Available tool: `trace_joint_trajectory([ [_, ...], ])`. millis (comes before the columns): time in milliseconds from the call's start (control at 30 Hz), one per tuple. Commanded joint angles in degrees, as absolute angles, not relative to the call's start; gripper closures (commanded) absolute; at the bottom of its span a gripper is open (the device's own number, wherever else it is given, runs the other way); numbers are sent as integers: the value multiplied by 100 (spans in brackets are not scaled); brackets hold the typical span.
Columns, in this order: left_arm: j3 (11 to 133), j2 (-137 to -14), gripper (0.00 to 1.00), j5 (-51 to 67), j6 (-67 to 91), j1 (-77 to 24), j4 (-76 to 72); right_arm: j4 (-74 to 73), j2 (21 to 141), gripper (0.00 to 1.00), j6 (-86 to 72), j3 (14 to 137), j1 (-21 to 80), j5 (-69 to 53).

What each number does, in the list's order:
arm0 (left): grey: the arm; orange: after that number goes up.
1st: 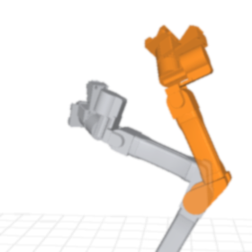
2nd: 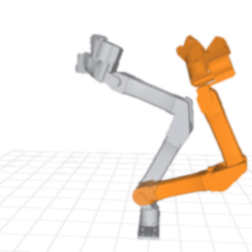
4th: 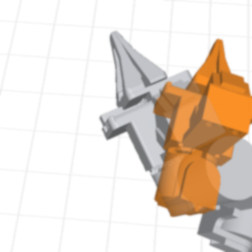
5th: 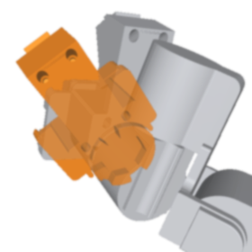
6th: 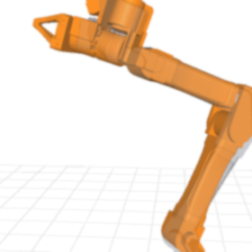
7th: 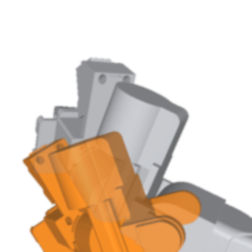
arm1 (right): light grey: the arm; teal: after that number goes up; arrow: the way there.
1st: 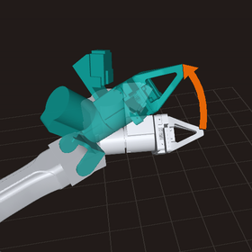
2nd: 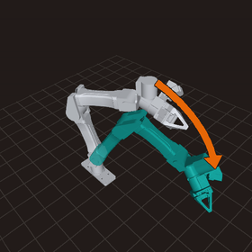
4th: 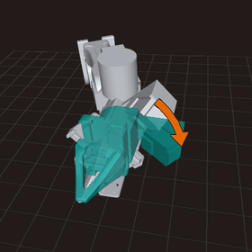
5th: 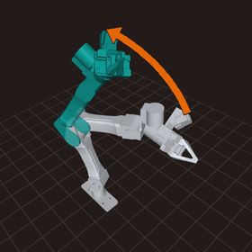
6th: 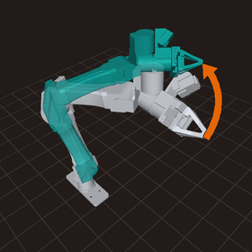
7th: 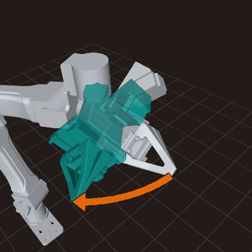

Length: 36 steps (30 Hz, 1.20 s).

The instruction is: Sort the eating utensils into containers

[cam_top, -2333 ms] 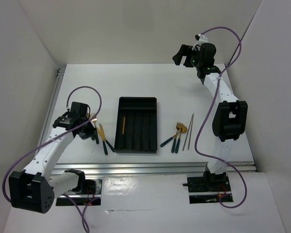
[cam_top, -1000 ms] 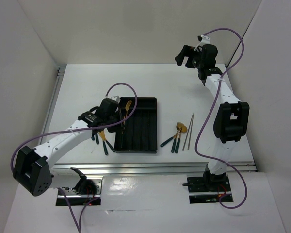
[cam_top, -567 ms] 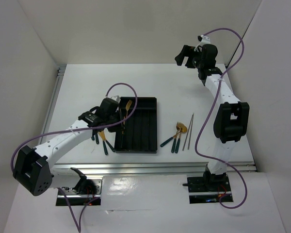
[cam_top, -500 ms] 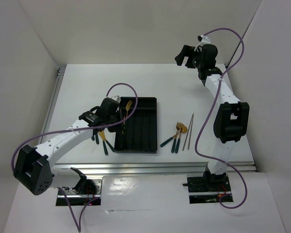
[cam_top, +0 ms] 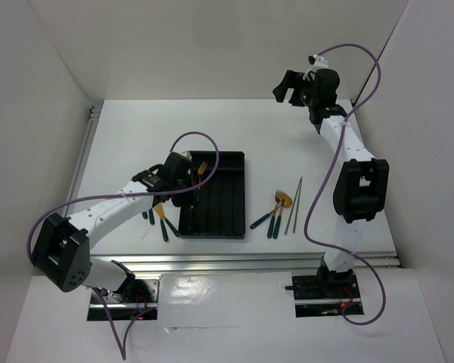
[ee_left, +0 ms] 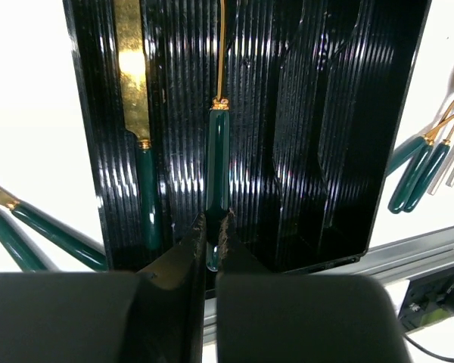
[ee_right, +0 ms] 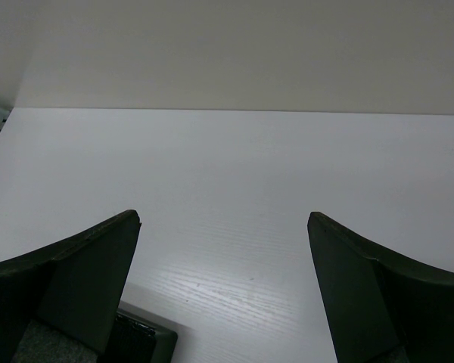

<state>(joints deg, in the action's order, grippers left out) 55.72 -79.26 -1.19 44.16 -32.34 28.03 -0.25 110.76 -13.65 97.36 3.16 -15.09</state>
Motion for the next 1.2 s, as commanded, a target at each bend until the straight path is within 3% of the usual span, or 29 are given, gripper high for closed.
trace_joint_trajectory([
  [0, 5599, -7963, 100, -262, 4954, -3296, 2671, 123, 10705, 0, -1371, 9800, 281, -1433],
  [933, 5782, -8867, 100, -896, 5660, -3867, 3304, 176, 10705, 0, -1371, 9800, 281, -1485],
  [1167, 5967, -8790, 65, -949, 5555, -3920, 3366, 176, 10758, 0, -1371, 9800, 281, -1485],
])
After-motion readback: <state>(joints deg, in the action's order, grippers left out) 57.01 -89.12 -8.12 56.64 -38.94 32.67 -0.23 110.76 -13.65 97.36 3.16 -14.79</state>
